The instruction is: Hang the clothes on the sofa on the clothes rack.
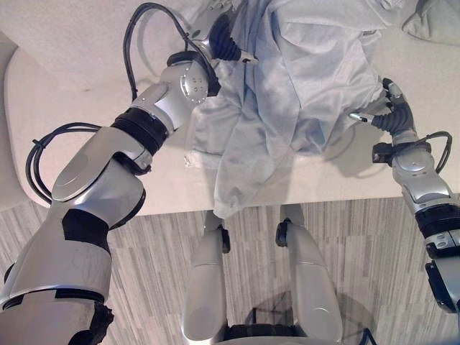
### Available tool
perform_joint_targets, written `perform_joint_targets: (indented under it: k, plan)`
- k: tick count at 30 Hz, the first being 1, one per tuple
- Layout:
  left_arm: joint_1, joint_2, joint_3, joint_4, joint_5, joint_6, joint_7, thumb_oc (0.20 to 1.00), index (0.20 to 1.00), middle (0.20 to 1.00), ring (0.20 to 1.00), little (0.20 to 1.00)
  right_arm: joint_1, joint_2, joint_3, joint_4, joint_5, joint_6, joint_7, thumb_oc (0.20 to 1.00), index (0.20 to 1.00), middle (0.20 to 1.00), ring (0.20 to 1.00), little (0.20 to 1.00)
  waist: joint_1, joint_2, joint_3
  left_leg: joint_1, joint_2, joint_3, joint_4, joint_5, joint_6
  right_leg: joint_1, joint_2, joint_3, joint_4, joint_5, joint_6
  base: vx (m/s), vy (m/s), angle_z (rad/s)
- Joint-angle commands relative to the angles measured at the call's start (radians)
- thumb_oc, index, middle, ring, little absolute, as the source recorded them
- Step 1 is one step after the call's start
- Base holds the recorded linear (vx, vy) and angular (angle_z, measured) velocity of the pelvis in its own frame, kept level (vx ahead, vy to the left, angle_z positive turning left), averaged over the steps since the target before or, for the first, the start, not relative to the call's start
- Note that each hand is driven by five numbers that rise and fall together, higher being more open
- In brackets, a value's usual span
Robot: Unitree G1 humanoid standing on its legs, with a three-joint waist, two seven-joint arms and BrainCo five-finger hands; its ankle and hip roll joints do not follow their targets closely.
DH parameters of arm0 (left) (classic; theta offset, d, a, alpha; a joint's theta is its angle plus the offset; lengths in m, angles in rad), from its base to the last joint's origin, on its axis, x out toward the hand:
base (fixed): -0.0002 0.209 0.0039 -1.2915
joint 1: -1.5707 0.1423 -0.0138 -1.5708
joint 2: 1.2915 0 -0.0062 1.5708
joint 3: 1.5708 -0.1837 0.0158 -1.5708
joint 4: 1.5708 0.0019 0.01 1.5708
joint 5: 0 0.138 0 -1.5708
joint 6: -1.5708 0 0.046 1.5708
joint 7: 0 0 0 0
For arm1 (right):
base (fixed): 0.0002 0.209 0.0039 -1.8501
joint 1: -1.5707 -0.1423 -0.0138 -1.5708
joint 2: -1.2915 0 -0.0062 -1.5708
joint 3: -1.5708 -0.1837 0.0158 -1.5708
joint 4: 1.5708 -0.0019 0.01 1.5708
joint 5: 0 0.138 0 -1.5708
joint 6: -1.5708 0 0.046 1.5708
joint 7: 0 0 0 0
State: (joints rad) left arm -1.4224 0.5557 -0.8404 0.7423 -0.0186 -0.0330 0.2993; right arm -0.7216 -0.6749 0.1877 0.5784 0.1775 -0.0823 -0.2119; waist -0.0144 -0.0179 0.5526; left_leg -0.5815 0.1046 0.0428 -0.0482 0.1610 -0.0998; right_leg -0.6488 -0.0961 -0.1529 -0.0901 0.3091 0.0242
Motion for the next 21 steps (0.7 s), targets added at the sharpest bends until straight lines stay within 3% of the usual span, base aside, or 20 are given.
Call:
perform_joint_targets:
  k: [1, 15, 21]
  plan:
    - [-0.071, -0.026, -0.021, 0.032, 0.033, -0.029, 0.034, 1.0, 1.0, 1.0, 1.0, 1.0, 0.026, -0.051, -0.026, -0.036, 0.012, -0.044, -0.007, 1.0, 1.0, 1.0, 1.0, 1.0, 0.045, 0.062, -0.033, 0.124, 0.082, -0.051, -0.039, -0.11, -0.022, 0.052, -0.079, 0.009, 0.003, -0.162, 0.032, -0.04, 0.002, 0.03]
    - [-0.109, -0.069, -0.128, 0.139, 0.023, -0.028, 0.017, 1.0, 1.0, 1.0, 1.0, 1.0, -0.019, -0.052, 0.017, -0.032, 0.01, -0.04, -0.01, 1.0, 1.0, 1.0, 1.0, 1.0, 0.035, 0.063, -0.033, 0.116, 0.078, -0.049, -0.039, -0.108, -0.021, 0.042, -0.076, 0.002, 0.003, -0.157, 0.039, 0.0, -0.004, 0.02]
    - [-0.151, -0.063, -0.176, 0.183, 0.022, -0.026, 0.007, 1.0, 1.0, 1.0, 1.0, 1.0, -0.041, -0.047, 0.035, -0.046, 0.001, -0.036, -0.009, 1.0, 1.0, 1.0, 1.0, 1.0, 0.014, 0.044, -0.033, 0.057, 0.076, -0.054, -0.039, -0.091, -0.022, -0.016, -0.08, 0.008, 0.003, -0.137, 0.038, 0.01, -0.008, -0.01]
